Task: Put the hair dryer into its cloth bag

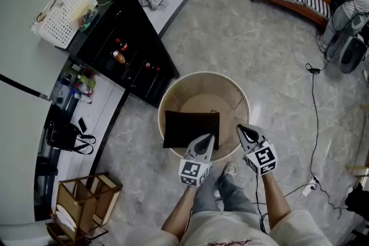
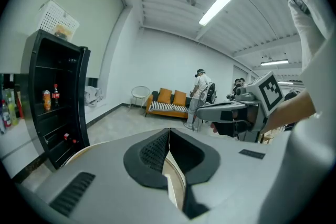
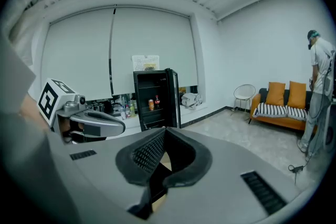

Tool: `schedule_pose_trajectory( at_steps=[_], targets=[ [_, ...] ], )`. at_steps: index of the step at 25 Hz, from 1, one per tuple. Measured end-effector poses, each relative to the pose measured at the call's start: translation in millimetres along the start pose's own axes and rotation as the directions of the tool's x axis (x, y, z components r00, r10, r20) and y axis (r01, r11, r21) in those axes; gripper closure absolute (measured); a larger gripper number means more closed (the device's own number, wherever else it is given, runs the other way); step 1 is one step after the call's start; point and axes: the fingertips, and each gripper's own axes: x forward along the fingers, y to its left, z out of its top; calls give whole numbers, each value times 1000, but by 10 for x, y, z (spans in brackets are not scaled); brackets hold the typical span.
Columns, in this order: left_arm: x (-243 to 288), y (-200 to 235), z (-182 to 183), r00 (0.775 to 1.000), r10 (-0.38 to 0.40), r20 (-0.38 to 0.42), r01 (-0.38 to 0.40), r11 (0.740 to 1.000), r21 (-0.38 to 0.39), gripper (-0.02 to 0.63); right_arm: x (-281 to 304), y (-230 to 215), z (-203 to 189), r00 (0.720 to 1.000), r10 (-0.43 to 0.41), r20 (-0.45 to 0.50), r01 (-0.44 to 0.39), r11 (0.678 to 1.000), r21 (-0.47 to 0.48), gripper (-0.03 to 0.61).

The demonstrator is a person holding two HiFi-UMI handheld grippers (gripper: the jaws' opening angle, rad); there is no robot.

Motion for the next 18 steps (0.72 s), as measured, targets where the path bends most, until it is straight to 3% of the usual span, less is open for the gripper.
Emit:
schedule_pose_trajectory(
  at_steps=[8, 18],
  targets=[
    [-309, -275, 658, 997, 4, 73, -5, 1000, 22, 581, -507, 21, 590, 997, -33, 63, 34, 999, -24, 551],
    [-585, -405, 1274, 985, 29, 171, -40, 997, 63, 581, -927, 104, 980, 990, -47, 132, 53, 998, -39, 551]
  ],
)
